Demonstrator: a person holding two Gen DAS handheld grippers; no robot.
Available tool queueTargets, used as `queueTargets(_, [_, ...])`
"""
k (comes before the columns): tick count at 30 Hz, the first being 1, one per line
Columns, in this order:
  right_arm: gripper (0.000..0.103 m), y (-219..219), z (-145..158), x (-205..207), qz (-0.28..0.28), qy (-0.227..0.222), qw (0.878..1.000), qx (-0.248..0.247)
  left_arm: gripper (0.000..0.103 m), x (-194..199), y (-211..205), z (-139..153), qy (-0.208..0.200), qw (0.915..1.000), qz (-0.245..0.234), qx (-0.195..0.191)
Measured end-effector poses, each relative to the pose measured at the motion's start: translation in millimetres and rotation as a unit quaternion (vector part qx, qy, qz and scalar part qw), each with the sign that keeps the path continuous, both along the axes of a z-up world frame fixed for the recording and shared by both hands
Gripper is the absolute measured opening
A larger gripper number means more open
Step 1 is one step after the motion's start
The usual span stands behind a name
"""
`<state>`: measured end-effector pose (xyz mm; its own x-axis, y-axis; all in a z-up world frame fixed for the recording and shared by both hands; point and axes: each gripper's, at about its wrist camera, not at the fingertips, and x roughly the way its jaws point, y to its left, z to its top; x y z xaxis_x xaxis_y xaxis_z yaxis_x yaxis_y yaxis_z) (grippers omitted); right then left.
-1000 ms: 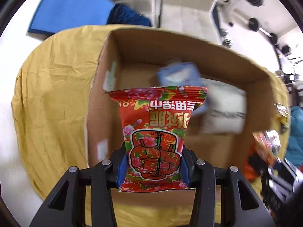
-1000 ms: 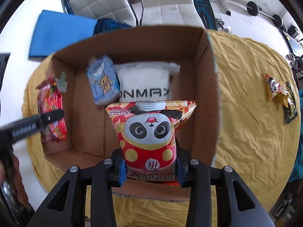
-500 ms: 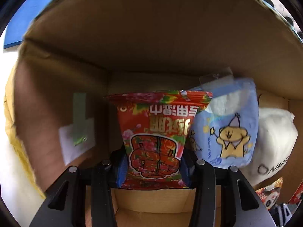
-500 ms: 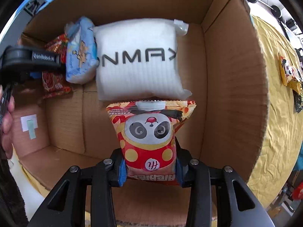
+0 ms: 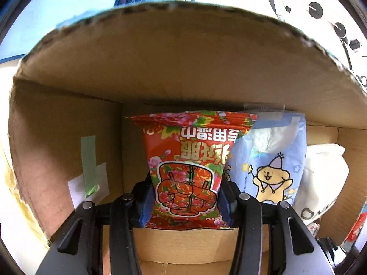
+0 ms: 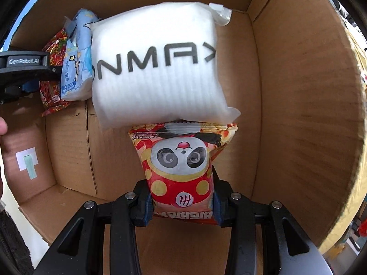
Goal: Organize soft objects
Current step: 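Open both tools to drop the snack bags in the box and lift away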
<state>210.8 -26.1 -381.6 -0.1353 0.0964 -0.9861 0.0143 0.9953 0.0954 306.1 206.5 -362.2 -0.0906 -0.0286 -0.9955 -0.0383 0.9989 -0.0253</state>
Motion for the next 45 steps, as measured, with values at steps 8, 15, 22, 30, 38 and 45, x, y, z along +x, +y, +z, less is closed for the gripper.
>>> queueTargets(8, [0.045, 0.8, -3.0, 3.5, -0.005, 0.007, 1.0, 0.002, 0.05, -7.9, 2.0, 3.5, 0.021, 0.9996, -0.006, -0.015])
queueTargets(15, [0.072, -0.3, 14.6, 5.3, -0.008, -0.008, 1.0, 0.003, 0.059, -18.5, 2.7, 21.3, 0.015, 0.9995, -0.001, -0.028])
queueTargets(22, [0.081, 3.3, 47.7, -3.3, 0.003, -0.028, 1.0, 0.006, 0.059, -45.3, -5.2, 49.5, -0.002, 0.9993, -0.001, -0.038])
queueTargets(30, [0.099, 6.9, 97.0, -19.8, 0.018, -0.066, 0.998, 0.006, 0.079, -100.8, -0.9, 93.1, -0.051, 0.9973, -0.002, -0.053])
queueTargets(38, [0.103, -0.2, 139.1, -24.6, 0.017, -0.106, 0.994, -0.007, 0.103, -105.6, 23.1, 135.8, -0.109, 0.993, 0.013, -0.043])
queueTargets(45, [0.103, -5.8, 171.3, -42.5, 0.021, -0.147, 0.989, -0.009, 0.103, -130.9, 19.7, 163.6, -0.15, 0.9882, 0.016, -0.03])
